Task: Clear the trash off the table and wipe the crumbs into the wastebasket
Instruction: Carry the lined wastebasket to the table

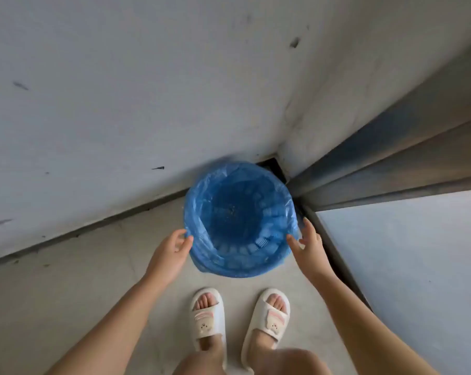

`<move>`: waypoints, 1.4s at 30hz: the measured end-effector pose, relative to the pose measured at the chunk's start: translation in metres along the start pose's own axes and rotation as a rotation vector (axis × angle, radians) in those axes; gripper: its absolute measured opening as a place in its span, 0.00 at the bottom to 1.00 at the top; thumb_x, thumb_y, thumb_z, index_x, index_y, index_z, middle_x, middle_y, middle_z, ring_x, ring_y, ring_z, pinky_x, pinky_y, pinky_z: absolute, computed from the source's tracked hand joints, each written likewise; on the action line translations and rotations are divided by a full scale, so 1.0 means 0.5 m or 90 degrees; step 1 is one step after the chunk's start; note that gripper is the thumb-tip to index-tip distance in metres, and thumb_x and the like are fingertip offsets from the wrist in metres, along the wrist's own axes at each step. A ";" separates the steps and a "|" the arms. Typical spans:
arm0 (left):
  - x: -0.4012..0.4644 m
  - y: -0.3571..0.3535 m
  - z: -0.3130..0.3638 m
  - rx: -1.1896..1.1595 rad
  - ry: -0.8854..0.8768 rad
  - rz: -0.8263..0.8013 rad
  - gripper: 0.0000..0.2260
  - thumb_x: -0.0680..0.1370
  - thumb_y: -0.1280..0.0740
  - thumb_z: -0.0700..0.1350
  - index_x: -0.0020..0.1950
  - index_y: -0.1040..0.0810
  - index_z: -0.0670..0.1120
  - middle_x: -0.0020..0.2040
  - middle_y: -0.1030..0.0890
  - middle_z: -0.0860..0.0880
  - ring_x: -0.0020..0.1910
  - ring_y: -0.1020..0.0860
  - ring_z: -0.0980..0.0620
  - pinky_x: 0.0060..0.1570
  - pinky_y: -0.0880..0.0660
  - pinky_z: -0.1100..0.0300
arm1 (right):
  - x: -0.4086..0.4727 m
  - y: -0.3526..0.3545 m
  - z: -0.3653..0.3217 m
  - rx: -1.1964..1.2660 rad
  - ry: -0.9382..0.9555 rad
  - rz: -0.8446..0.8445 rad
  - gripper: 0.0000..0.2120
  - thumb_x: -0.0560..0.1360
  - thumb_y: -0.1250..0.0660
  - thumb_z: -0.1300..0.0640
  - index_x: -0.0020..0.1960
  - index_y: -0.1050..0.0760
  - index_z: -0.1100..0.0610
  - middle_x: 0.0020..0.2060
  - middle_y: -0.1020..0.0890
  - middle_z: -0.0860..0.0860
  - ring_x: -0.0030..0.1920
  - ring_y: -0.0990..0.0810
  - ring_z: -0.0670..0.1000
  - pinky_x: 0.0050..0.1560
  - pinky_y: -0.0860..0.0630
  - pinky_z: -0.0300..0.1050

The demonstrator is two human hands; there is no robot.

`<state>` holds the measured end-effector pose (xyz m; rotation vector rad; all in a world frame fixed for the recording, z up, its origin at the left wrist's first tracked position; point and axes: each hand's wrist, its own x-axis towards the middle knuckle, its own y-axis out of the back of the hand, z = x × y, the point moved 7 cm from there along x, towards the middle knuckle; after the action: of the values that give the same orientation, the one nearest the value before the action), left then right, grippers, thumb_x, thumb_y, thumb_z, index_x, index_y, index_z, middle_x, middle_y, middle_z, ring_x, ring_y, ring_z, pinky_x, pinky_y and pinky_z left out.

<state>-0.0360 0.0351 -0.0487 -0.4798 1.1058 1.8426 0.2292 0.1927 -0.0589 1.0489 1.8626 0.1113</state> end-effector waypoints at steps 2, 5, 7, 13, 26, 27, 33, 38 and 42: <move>0.056 -0.026 -0.036 -0.053 0.020 0.046 0.20 0.77 0.35 0.49 0.67 0.31 0.44 0.57 0.22 0.46 0.50 0.22 0.47 0.51 0.29 0.58 | 0.050 -0.023 0.027 0.043 0.010 0.030 0.32 0.76 0.36 0.51 0.75 0.49 0.51 0.71 0.35 0.54 0.66 0.30 0.54 0.66 0.32 0.51; 0.114 -0.074 -0.071 -0.127 0.057 0.021 0.17 0.75 0.32 0.49 0.61 0.29 0.46 0.55 0.20 0.45 0.53 0.20 0.44 0.55 0.24 0.51 | 0.105 -0.055 0.064 0.067 0.009 0.025 0.25 0.75 0.36 0.53 0.70 0.39 0.50 0.60 0.24 0.48 0.59 0.24 0.51 0.61 0.27 0.50; 0.123 -0.086 -0.079 -0.099 0.068 0.022 0.14 0.77 0.35 0.43 0.61 0.28 0.43 0.54 0.20 0.44 0.55 0.21 0.42 0.54 0.26 0.54 | 0.109 -0.056 0.069 0.051 0.010 0.036 0.19 0.75 0.37 0.56 0.65 0.33 0.51 0.53 0.22 0.48 0.55 0.22 0.53 0.55 0.26 0.48; 0.014 -0.012 0.013 -0.062 0.059 0.014 0.13 0.78 0.38 0.41 0.62 0.29 0.41 0.52 0.21 0.44 0.49 0.23 0.46 0.47 0.30 0.59 | 0.007 0.027 -0.030 0.080 0.017 0.046 0.16 0.76 0.39 0.59 0.64 0.32 0.53 0.46 0.23 0.46 0.46 0.24 0.50 0.48 0.29 0.44; -0.558 0.328 0.298 -0.224 0.004 0.044 0.15 0.76 0.35 0.42 0.63 0.30 0.47 0.53 0.21 0.50 0.50 0.21 0.51 0.48 0.24 0.60 | -0.497 0.332 -0.397 0.085 0.133 -0.022 0.14 0.75 0.38 0.57 0.60 0.31 0.52 0.52 0.20 0.52 0.52 0.21 0.55 0.55 0.23 0.55; -0.597 0.345 0.305 -0.248 -0.008 0.054 0.16 0.76 0.34 0.42 0.62 0.30 0.48 0.52 0.21 0.51 0.49 0.21 0.53 0.45 0.25 0.63 | -0.525 0.341 -0.413 0.084 0.151 -0.034 0.14 0.75 0.37 0.57 0.59 0.31 0.52 0.52 0.20 0.52 0.53 0.21 0.55 0.56 0.23 0.56; -0.779 0.414 0.269 -0.487 -0.032 0.202 0.22 0.71 0.30 0.41 0.64 0.30 0.48 0.57 0.20 0.47 0.56 0.21 0.48 0.57 0.24 0.50 | -0.630 0.323 -0.534 0.051 0.287 -0.163 0.11 0.75 0.36 0.54 0.56 0.30 0.46 0.49 0.19 0.48 0.51 0.20 0.51 0.54 0.22 0.51; -0.921 0.408 0.167 -0.679 -0.002 0.343 0.27 0.67 0.32 0.38 0.66 0.30 0.49 0.58 0.21 0.48 0.59 0.22 0.46 0.56 0.24 0.50 | -0.718 0.239 -0.615 -0.057 0.400 -0.285 0.14 0.76 0.37 0.55 0.61 0.32 0.50 0.48 0.20 0.49 0.48 0.20 0.51 0.50 0.22 0.50; -1.064 0.396 0.051 -0.789 0.043 0.500 0.26 0.70 0.37 0.31 0.64 0.29 0.52 0.58 0.20 0.47 0.58 0.22 0.44 0.54 0.22 0.49 | -0.826 0.119 -0.647 -0.137 0.482 -0.403 0.11 0.76 0.37 0.58 0.58 0.31 0.55 0.46 0.20 0.50 0.45 0.20 0.49 0.40 0.23 0.36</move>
<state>0.0723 -0.2474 0.4323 -0.8552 -0.0184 3.1376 0.0862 0.0516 0.4292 0.2205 2.7029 0.3603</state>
